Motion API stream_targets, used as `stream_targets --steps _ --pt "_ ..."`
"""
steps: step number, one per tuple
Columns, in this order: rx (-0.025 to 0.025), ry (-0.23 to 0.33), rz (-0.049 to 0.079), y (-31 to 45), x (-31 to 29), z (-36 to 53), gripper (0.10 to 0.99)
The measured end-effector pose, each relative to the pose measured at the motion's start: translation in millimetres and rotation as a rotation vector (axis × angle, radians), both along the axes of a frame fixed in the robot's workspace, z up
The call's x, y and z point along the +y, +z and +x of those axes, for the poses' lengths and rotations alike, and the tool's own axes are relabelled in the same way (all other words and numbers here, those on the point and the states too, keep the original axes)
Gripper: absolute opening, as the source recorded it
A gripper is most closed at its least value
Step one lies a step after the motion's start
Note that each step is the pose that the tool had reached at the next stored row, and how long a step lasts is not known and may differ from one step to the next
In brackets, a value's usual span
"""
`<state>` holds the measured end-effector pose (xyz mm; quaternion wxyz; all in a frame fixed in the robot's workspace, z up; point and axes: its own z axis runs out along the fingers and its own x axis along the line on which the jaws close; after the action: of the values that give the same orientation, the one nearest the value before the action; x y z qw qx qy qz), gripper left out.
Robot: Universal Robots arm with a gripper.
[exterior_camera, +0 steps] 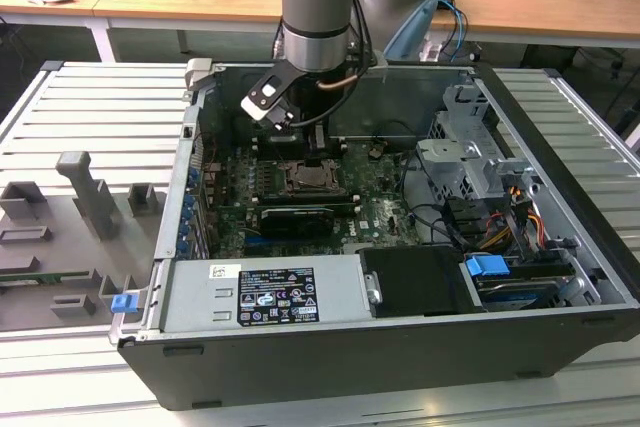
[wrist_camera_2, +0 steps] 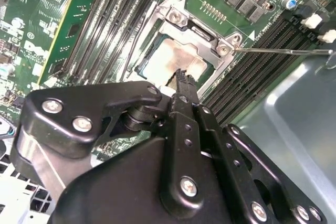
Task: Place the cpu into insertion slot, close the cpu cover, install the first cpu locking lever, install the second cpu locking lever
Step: 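Install the first cpu locking lever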
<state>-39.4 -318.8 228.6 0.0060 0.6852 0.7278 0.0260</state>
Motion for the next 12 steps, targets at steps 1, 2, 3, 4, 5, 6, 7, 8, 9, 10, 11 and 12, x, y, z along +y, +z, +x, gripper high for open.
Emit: stream_targets --steps 1,2,3,4,5,6,7,8,9,10,11,12 --pt "0.0 0.0 0.0 0.9 0.0 0.0 0.106" --pt "0.0 0.0 0.0 2.6 0.0 0.0 0.106" --pt "0.0 0.0 0.0 6.0 0.0 0.0 0.106" --pt "0.0 0.0 0.0 9.0 0.0 0.0 0.106" --pt "0.0 0.0 0.0 16.0 0.0 0.0 0.106" --pt "0.0 0.0 0.0 21.9 0.0 0.0 0.106" --pt "0.0 0.0 0.0 24.7 0.0 0.0 0.106" --pt "0.0001 0.0 0.0 27.4 0.0 0.0 0.106" --pt "0.0 0.0 0.0 30.9 0.0 0.0 0.106" --pt "0.0 0.0 0.0 33.5 0.0 0.0 0.106" --pt "-0.0001 0.0 0.0 39.0 0.0 0.0 0.106" --pt "-0.0001 0.003 0.0 40.4 0.0 0.0 0.106"
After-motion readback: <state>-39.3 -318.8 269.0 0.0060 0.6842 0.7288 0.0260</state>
